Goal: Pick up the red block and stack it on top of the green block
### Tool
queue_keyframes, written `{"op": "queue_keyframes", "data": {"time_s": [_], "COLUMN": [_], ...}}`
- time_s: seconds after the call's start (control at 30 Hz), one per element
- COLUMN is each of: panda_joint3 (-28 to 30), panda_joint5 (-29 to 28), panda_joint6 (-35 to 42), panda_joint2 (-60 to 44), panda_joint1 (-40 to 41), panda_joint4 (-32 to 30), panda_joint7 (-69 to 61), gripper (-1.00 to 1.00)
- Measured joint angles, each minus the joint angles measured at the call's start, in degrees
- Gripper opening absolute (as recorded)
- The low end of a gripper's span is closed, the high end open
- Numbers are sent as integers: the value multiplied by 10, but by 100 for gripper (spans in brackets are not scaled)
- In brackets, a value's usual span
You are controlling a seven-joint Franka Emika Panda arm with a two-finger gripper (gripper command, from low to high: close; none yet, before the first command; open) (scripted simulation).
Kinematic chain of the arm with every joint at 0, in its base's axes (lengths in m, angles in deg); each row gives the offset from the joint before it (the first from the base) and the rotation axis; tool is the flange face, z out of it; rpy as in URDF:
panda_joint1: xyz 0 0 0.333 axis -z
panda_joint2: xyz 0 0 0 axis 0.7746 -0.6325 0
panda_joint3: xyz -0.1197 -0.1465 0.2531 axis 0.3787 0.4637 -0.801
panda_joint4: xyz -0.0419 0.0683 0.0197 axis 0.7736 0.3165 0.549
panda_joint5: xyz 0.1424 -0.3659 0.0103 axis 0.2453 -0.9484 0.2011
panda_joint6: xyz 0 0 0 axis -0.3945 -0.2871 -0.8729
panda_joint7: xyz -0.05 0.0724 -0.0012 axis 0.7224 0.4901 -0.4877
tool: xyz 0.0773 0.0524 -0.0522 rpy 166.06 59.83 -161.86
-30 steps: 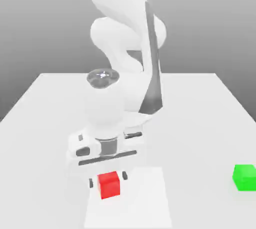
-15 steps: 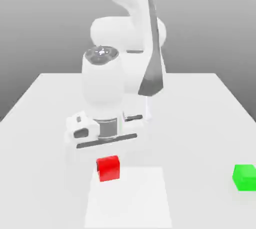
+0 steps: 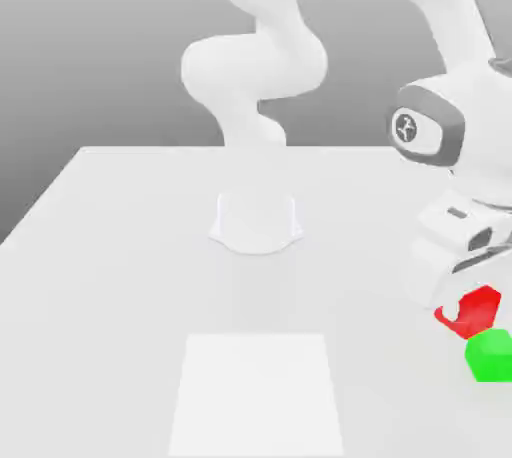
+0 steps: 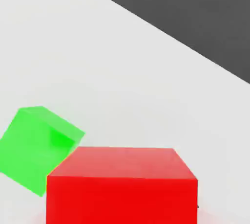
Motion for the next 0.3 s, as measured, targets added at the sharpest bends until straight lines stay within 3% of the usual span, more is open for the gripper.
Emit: {"op": "queue_keyframes", "data": {"time_s": [0.17,0.2,0.3], "panda_joint3": [18,23,23], "panda_joint5": [-45,-53,-53], "panda_joint6": [-65,-77,-77], "panda_joint2": [-77,-90,-90], "panda_joint1": [-25,-29,-29], "panda_joint4": [10,11,11], "panda_joint7": [45,51,51], "gripper": [-100,100,100]}}
